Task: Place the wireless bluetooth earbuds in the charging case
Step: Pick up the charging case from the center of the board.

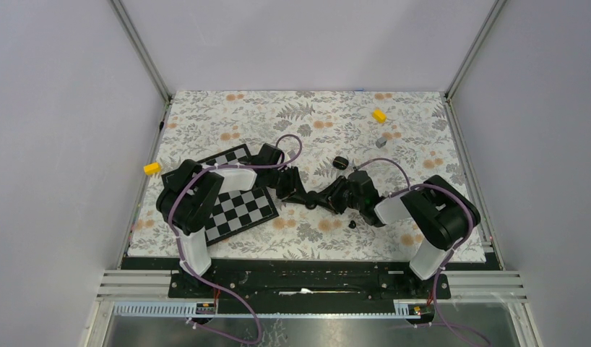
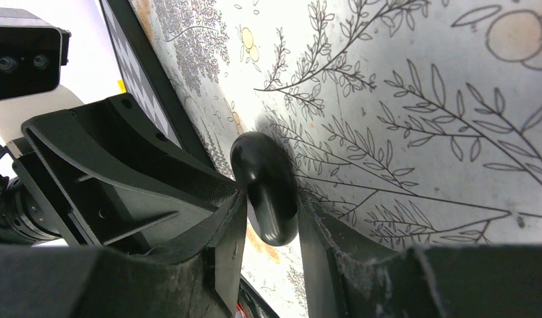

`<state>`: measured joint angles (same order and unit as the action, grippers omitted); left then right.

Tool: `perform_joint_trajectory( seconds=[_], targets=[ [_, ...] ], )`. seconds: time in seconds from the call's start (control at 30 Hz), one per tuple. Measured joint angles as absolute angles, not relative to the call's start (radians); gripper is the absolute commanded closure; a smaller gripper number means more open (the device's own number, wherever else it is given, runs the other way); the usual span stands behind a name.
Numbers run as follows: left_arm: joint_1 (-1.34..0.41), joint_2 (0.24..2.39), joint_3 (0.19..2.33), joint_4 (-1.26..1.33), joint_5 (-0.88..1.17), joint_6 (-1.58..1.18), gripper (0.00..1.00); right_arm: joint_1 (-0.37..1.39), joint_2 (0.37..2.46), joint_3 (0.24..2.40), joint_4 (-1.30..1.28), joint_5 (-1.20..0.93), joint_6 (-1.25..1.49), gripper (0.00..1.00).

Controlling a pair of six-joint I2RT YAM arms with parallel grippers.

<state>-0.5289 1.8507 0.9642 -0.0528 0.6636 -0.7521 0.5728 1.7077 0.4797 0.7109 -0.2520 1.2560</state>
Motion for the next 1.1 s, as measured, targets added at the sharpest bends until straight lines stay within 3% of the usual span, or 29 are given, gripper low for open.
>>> perform_joint_trajectory(
  seconds=[0.4, 0.6, 0.73, 1.1],
  targets=[
    [-0.529, 1.876, 0.964, -0.048, 0.654, -0.750, 0.68, 0.568, 1.752, 0.505, 0.755, -0.271, 1.253, 0.53],
    [-0.519, 1.877, 0.964, -0.042, 0.654, -0.750, 0.68, 0.560, 1.794, 0.521, 0.807, -0.299, 1.246, 0.57],
    [-0.516, 1.879, 0.964, -0.042, 0.655, -0.751, 0.74, 0.556, 1.814, 0.520, 0.842, -0.309, 1.247, 0.59],
    [-0.504, 1.887, 0.969, -0.030, 0.682, -0.750, 0.74, 0.545, 1.843, 0.519, 0.918, -0.337, 1.237, 0.50]
  ],
)
